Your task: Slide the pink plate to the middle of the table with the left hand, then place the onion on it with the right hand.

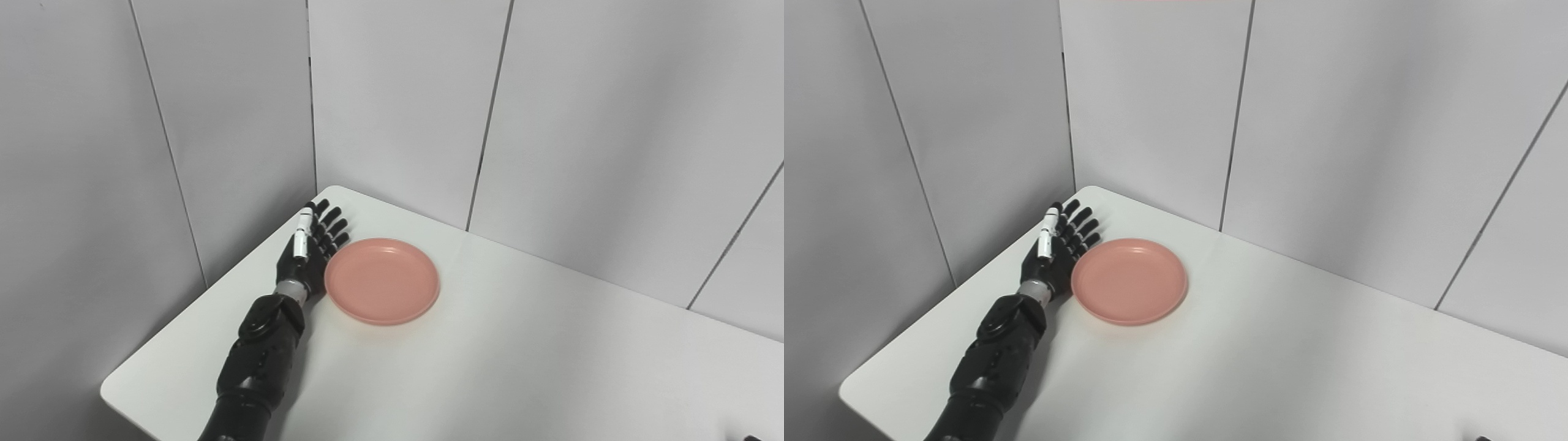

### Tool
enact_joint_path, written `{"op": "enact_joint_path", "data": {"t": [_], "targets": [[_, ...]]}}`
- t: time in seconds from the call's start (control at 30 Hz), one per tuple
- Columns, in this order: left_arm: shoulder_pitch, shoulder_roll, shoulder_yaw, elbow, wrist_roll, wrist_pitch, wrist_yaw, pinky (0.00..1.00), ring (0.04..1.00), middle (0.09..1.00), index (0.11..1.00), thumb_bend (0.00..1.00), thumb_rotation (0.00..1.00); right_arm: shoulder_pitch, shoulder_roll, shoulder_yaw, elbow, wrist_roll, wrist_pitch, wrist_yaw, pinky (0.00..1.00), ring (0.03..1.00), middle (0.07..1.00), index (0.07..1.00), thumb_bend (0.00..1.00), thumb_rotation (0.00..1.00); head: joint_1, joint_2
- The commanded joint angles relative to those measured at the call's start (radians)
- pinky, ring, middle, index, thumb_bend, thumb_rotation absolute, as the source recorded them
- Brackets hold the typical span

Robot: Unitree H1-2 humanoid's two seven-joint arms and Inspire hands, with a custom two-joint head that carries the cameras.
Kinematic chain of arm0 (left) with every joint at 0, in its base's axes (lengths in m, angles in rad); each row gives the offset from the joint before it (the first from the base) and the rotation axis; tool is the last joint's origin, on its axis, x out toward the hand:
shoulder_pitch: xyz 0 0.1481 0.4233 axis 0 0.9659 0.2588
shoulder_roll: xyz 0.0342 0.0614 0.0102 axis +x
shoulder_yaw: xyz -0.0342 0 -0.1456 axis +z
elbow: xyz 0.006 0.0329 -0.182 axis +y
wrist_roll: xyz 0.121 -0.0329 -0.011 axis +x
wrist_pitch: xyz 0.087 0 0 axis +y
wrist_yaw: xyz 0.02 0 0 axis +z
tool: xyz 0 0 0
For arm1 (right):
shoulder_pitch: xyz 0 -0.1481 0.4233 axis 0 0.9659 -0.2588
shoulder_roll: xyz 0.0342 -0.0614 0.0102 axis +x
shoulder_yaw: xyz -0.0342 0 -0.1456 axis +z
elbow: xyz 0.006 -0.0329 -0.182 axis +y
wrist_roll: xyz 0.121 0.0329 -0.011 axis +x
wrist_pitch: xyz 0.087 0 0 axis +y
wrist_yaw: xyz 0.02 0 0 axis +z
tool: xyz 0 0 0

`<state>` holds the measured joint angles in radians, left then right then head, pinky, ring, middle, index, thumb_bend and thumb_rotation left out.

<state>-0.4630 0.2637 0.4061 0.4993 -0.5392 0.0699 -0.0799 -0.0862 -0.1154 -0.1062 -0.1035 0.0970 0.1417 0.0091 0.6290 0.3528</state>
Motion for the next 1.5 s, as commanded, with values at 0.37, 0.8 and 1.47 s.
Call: {"op": "enact_joint_path", "data": {"t": [0.37,0.8,1.47], "targets": [[-0.013,-0.057,-0.115,0.053,0.024,0.103,-0.046,0.93,0.917,0.932,0.936,0.35,1.00,0.005,0.011,0.013,-0.052,-0.011,0.015,-0.004,0.27,0.713,0.782,0.493,0.49,0.17,-0.057,0.027],[-0.012,-0.100,-0.216,0.031,0.076,0.123,-0.073,0.88,0.898,0.911,0.909,0.37,1.00,0.020,0.042,0.027,-0.111,-0.032,0.068,-0.017,0.97,0.980,0.987,0.962,0.57,0.98,-0.139,0.050],[-0.029,-0.259,-0.301,-0.058,0.165,0.177,-0.013,0.93,0.947,0.951,0.948,0.36,1.00,0.030,0.073,0.031,-0.206,-0.038,0.151,-0.032,1.00,1.000,1.000,1.000,0.08,1.00,-0.263,0.111]]}}
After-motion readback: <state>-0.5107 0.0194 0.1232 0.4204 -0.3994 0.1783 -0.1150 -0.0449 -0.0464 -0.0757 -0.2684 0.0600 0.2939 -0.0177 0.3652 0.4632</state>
